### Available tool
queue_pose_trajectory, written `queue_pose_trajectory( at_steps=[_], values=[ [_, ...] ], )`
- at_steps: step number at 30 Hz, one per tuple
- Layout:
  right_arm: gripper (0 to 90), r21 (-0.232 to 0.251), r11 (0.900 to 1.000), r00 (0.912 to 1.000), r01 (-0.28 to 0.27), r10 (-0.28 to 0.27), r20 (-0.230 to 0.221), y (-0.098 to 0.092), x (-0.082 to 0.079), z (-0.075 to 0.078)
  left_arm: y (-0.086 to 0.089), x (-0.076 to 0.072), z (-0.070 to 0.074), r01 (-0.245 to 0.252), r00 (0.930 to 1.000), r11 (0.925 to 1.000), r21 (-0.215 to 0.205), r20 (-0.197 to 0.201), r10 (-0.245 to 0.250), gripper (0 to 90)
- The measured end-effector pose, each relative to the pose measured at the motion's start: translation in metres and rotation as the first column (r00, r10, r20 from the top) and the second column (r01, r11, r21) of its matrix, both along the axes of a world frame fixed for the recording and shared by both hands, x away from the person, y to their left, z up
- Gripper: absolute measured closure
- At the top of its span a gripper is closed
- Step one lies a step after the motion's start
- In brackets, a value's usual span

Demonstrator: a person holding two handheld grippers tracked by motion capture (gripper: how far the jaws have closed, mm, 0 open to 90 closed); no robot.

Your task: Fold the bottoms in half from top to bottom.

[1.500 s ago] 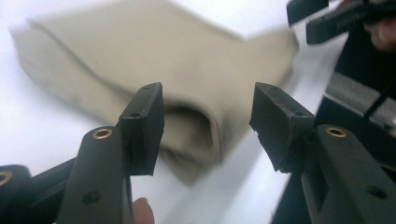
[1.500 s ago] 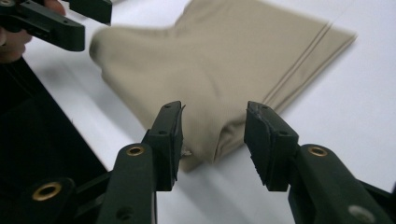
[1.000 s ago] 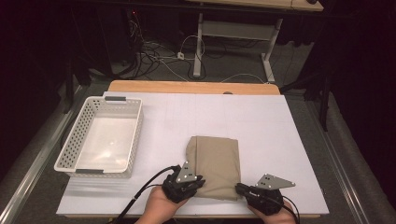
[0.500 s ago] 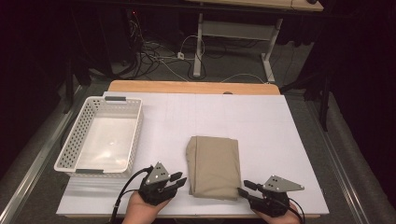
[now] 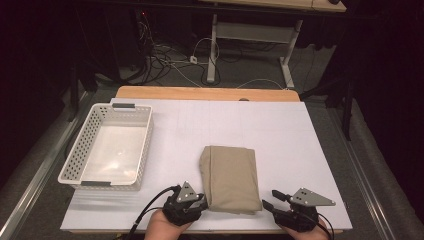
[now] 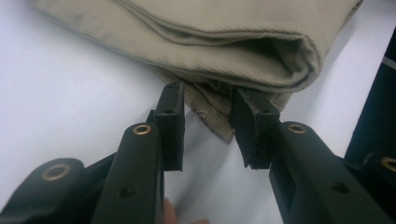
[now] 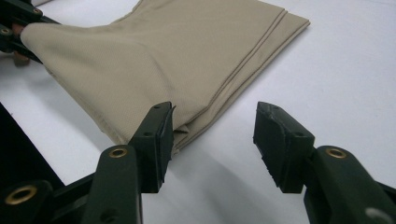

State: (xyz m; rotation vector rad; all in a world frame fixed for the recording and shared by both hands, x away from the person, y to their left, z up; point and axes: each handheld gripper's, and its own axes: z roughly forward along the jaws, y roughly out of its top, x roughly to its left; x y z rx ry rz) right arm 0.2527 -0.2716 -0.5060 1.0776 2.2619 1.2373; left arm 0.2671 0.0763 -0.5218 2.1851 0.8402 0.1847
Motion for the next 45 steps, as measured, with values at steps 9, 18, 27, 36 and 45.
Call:
queue_pose_trajectory(
  at_steps=[9, 18, 27, 36, 45],
  values=[
    [46.9, -0.002, 1.000, 1.0000, 0.004, -0.004, 0.001, 0.001, 0.001, 0.000, -0.004, -0.004, 0.000, 0.033, 0.9995, 0.9993, 0.017, 0.004, -0.033, 83.4],
    [24.6, 0.013, 1.000, 0.9992, -0.008, 0.007, 0.040, 0.008, 0.010, -0.001, 0.012, -0.005, 0.004, -0.008, 0.9999, 0.9999, -0.007, 0.010, 0.008, 84.3],
    [15.0, 0.025, 1.000, 0.9976, -0.010, 0.009, 0.069, 0.020, 0.021, 0.002, 0.031, -0.017, 0.003, -0.049, 0.9987, 0.9988, -0.009, 0.010, 0.049, 84.2],
    [13.5, 0.031, 0.999, 0.9956, -0.041, 0.039, 0.086, 0.035, 0.032, 0.004, 0.054, -0.034, 0.002, -0.100, 0.9949, 0.9950, 0.010, -0.014, 0.100, 84.1],
    [9.1, 0.036, 0.999, 0.9953, -0.029, 0.026, 0.093, 0.038, 0.039, 0.005, 0.069, -0.040, 0.003, -0.156, 0.9877, 0.9878, -0.006, 0.009, 0.156, 80.3]
  ],
)
